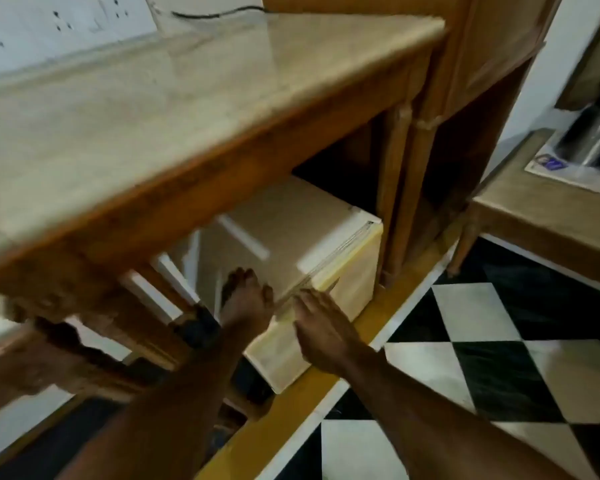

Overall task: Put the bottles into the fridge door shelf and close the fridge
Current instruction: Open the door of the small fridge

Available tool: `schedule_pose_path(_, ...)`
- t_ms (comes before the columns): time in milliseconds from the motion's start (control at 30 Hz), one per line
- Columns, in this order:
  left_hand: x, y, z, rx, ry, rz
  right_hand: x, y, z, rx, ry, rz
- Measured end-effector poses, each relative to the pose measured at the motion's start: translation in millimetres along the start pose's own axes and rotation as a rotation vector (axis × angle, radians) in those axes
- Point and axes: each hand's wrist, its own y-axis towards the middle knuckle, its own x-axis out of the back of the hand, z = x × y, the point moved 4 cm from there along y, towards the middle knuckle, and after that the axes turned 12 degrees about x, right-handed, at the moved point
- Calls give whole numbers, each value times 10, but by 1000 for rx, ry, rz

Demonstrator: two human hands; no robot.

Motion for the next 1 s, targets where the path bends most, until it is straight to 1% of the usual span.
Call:
schedule_pose_path(33, -168, 163, 30, 10, 9, -23, -268, 115, -14, 28, 3, 14)
schedule_pose_path(67, -274, 256, 48, 25, 13, -8, -427, 189, -15, 39, 38, 2)
schedule_pose_path(100, -415, 397, 73, 34, 48, 0, -629, 288, -32, 53, 40, 28)
schedule_pose_path(133, -492, 495, 84, 18, 78, 3, -738, 345, -35, 84, 28, 3)
schedule_pose_path(167, -605, 558, 106, 37, 78, 6, -867, 369, -66, 108, 10, -42)
schedule_pose_path(233, -808, 595, 151, 74, 35, -63, -1084, 310, -152, 150, -11, -219)
schedule_pose_path(333, -890, 680, 181, 42, 7, -200, -1134, 293, -193, 171, -33, -359)
schedule_pose_path(400, -902, 669, 188, 31, 17, -204, -1109, 287, -131, 199, -57, -378)
schedule_pose_path(500, -894, 677, 175, 37, 33, -193, -1007, 150, -74, 227, -201, -434)
schedule_pose_path(567, -858, 656, 165, 46, 57, -175, -824, 35, -146, 135, -141, -478)
schedule_pose_path(600, -852, 656, 165, 49, 61, -169, -730, -14, -207, 71, -156, -459)
schedule_pose_path(667, -863, 621, 163, 51, 58, -179, -633, -150, -339, -108, -220, -302)
schedule_pose_path(733, -856, 557, 146, 53, 81, -240, -533, -318, -435, -263, -354, -249)
schedule_pose_path(800, -829, 489, 89, 35, 161, -300, -461, -521, -514, -412, -526, -208)
schedule_pose_path(833, -809, 497, 35, 22, 190, -297, -471, -601, -605, -487, -573, -165)
schedule_pose_path(900, -734, 560, -109, 11, 135, -253, -516, -735, -902, -688, -560, -102)
schedule_pose_path(967, -651, 624, -269, -40, 80, -286, -498, -905, -1199, -839, -603, -137)
schedule_pose_path(1000, -651, 656, -346, -79, 79, -312, -464, -999, -1359, -866, -640, -172)
